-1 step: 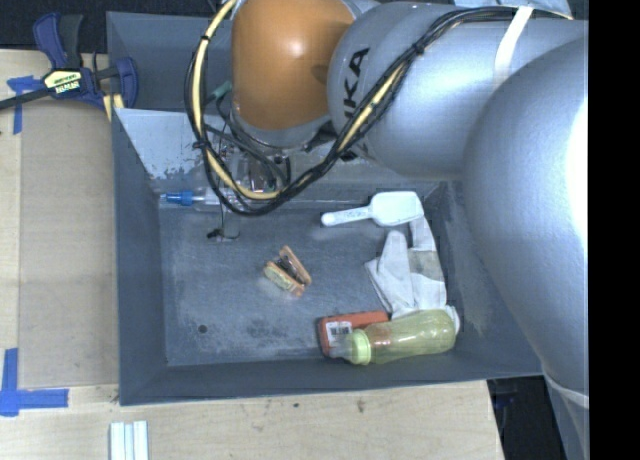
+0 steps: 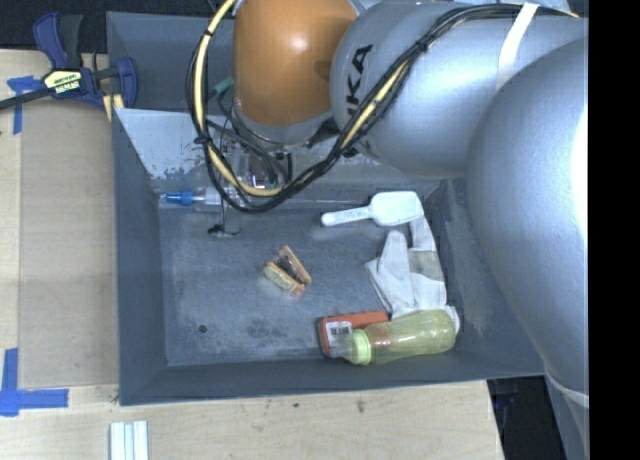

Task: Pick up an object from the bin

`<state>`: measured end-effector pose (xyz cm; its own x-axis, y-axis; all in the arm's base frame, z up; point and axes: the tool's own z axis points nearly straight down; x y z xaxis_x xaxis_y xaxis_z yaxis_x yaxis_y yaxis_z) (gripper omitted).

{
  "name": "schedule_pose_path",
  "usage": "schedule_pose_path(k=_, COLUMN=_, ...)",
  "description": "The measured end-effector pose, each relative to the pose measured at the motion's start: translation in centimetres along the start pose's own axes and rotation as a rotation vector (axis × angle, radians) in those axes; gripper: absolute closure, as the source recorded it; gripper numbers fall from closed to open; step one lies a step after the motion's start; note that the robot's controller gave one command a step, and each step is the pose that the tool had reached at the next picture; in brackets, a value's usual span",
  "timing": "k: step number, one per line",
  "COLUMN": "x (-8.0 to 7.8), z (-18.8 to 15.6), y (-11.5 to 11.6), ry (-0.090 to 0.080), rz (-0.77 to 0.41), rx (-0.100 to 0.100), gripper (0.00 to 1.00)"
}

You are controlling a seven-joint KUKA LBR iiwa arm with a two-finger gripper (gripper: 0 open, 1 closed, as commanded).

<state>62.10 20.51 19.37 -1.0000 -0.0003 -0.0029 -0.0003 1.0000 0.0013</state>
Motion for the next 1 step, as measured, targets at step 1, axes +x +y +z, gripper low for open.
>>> schedule_pose_path(k=1, x=-0.35, z=4.39, y=-1.55, ry=-0.003, rz=-0.062, rx=0.0, gripper=0.0)
